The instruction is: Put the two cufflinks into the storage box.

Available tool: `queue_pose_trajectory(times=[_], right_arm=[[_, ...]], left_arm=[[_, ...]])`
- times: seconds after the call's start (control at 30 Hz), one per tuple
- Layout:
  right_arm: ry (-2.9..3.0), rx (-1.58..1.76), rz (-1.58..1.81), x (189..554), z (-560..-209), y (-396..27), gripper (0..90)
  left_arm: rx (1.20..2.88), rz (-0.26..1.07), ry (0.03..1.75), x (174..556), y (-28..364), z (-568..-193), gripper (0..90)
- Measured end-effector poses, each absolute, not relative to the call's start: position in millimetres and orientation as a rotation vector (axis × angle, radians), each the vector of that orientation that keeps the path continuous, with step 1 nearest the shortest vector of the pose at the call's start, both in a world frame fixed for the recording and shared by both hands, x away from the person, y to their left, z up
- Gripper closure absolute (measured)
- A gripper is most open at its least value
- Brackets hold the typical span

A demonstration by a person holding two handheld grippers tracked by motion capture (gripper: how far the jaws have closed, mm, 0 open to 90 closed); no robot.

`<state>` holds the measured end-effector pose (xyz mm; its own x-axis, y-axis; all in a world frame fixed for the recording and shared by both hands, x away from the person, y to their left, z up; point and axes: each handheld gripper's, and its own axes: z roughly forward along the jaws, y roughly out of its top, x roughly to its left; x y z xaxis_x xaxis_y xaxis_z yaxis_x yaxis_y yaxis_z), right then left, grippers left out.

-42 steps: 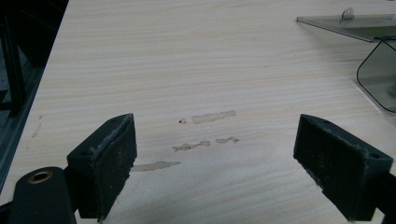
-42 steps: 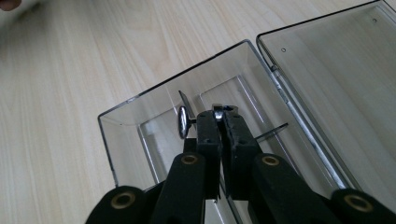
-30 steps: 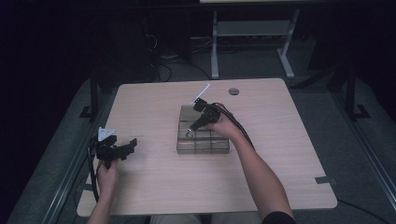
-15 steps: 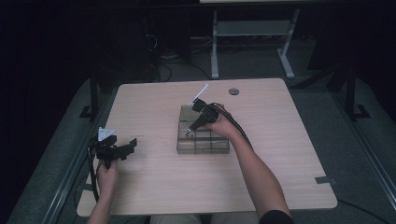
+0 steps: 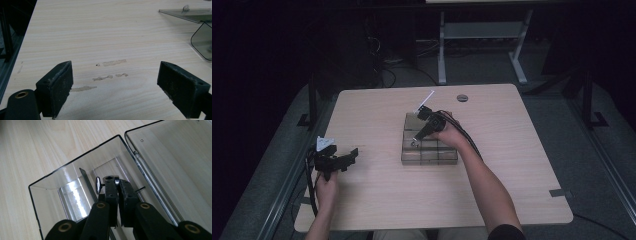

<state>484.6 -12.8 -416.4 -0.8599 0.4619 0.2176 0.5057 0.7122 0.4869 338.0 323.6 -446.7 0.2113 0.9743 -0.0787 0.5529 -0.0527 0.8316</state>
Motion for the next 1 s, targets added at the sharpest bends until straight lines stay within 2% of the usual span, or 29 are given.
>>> queue_pose_trajectory(times=[0.5,1.0], right_arm=[[-2.815,-0.791,-0.874,483,-412,-15,83.9],[-2.779,-0.794,-0.934,478,-400,-35,79.7]], left_arm=[[1.708,0.685,1.444,338,323,-447,12.8],[1.715,0.687,1.439,339,322,-447,12.8]])
